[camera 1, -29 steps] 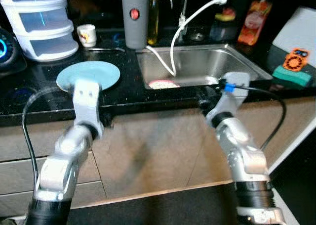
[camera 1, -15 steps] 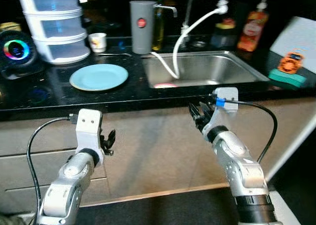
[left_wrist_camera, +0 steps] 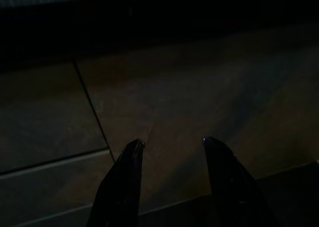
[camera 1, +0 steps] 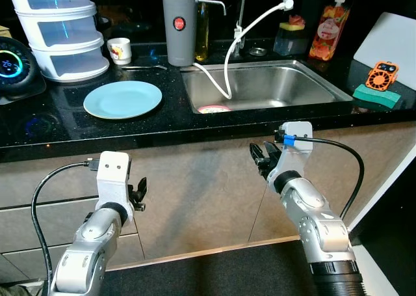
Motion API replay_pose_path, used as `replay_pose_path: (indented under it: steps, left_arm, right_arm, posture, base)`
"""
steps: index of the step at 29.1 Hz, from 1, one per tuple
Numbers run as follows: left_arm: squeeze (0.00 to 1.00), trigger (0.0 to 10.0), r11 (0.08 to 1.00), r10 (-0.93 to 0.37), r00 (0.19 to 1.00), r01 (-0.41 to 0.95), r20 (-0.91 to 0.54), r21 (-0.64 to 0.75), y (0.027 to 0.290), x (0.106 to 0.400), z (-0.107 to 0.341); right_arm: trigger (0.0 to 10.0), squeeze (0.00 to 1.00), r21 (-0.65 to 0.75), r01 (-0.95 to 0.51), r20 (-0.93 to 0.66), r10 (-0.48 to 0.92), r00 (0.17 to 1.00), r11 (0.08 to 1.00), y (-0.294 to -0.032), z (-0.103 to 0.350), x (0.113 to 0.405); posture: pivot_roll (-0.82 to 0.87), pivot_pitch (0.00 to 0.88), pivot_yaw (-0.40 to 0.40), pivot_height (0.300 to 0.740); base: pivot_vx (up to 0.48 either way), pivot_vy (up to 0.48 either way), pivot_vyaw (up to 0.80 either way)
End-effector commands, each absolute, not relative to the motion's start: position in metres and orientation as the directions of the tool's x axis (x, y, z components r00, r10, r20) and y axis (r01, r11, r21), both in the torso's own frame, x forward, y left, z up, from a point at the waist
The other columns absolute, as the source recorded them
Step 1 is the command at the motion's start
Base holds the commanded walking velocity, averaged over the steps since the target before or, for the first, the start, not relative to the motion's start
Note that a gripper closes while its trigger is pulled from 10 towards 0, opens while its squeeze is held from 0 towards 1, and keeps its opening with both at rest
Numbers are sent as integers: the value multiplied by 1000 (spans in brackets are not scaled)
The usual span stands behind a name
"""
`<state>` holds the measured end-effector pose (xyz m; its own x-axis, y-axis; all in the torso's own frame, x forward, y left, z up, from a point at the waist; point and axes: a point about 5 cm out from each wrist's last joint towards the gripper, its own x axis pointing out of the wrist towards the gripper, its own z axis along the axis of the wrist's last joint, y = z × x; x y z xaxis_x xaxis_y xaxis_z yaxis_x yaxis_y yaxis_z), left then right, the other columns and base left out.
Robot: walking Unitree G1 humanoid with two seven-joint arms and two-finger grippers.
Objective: Kitchen organization
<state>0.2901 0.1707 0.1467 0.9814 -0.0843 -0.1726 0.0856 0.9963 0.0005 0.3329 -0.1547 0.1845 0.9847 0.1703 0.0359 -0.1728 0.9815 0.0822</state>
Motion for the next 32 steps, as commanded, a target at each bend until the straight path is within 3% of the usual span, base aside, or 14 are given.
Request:
replay_pose_path:
  steps: [1, 5, 6, 7, 10, 16, 24, 32]
  left_arm:
    - [0, 10000, 997, -81, 977, 83, -196, 2, 172, 288, 139]
    - [0, 10000, 998, -60, 970, 59, -234, -10, 176, 285, 124]
    - [0, 10000, 1000, -18, 937, 21, -348, 5, 184, 275, 79]
    - [0, 10000, 1000, -18, 937, 21, -348, 5, 184, 275, 79]
    - [0, 10000, 1000, 19, 857, -5, -515, 28, 192, 245, 10]
    - [0, 10000, 1000, -3, 826, 7, -563, 6, 191, 238, -5]
    - [0, 10000, 1000, -3, 820, 6, -572, 5, 191, 235, -22]
    - [0, 10000, 999, -8, 721, 42, -693, 31, 192, 219, -48]
  right_arm:
    - [10000, 0, 75, -189, 15, 188, 982, 979, -151, 181, 331]
    - [10000, 0, 74, -204, -54, 208, 977, 976, -151, 161, 328]
    - [10000, 0, 55, -179, -265, 187, 946, 982, -158, 95, 321]
    - [10000, 0, 55, -179, -265, 187, 946, 982, -158, 95, 321]
    - [10000, 0, 18, -155, -625, 132, 770, 988, -171, -12, 268]
    - [10000, 0, 4, -128, -735, 90, 672, 992, -174, -41, 241]
    - [10000, 0, -6, -124, -749, 78, 658, 992, -174, -54, 232]
    - [10000, 0, -35, -133, -784, 56, 618, 991, -170, -61, 226]
  posture:
    - [41, 62, -8, 740]
    - [41, 62, -7, 740]
    - [43, 70, -12, 740]
    - [43, 70, -12, 740]
    - [44, 78, -19, 740]
    - [41, 83, -21, 740]
    - [48, 92, -32, 740]
    - [46, 88, -23, 740]
  base:
    - [0, 0, 0]
    - [0, 0, 0]
    - [0, 0, 0]
    - [0, 0, 0]
    - [0, 0, 0]
    - [0, 0, 0]
    - [0, 0, 0]
    - [0, 0, 0]
